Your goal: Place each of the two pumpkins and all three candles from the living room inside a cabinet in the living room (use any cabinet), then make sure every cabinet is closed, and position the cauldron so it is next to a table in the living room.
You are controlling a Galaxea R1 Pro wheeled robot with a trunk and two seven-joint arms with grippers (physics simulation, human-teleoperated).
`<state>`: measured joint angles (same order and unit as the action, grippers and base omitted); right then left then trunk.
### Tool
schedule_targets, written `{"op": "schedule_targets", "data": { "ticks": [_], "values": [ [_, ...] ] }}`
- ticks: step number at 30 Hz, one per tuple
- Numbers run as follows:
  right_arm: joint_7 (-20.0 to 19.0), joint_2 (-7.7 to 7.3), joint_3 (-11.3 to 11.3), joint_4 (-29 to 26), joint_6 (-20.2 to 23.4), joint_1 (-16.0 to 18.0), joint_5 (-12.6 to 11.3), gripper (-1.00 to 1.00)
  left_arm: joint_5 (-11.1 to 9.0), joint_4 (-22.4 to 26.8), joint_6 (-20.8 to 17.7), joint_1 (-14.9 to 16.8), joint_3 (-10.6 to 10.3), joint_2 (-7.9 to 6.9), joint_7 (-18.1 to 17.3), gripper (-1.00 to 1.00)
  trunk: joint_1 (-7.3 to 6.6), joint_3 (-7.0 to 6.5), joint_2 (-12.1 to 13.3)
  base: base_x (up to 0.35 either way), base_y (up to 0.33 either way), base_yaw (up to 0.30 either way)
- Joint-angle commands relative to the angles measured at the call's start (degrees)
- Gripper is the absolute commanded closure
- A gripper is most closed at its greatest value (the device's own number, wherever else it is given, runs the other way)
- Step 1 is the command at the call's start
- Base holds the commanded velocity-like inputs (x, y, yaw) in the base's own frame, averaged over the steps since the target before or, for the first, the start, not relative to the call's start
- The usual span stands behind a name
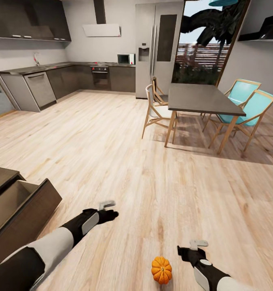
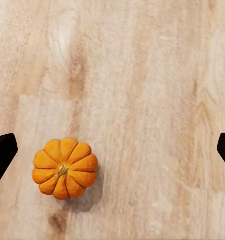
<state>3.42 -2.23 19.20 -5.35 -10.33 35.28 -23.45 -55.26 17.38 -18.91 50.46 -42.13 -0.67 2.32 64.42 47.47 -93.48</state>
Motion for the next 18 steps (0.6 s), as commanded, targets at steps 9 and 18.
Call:
{"op": "schedule_targets", "data": {
  "ticks": [9,18],
  "values": [
    [-0.61,-0.41,-0.3,-0.01,0.35,0.32,-0.63,-1.0,-0.26,8.11,-2.08,4.58,18.51,-1.43,-8.04,-1.0,0.0,0.01,0.0,0.0,0.0,0.0],
    [-0.53,-0.08,-0.3,0.07,0.24,0.32,-0.63,-1.0,-0.1,9.79,-1.68,4.52,19.0,-1.61,-11.76,-1.0,0.0,0.01,0.0,0.0,0.0,0.0]
  ]
}}
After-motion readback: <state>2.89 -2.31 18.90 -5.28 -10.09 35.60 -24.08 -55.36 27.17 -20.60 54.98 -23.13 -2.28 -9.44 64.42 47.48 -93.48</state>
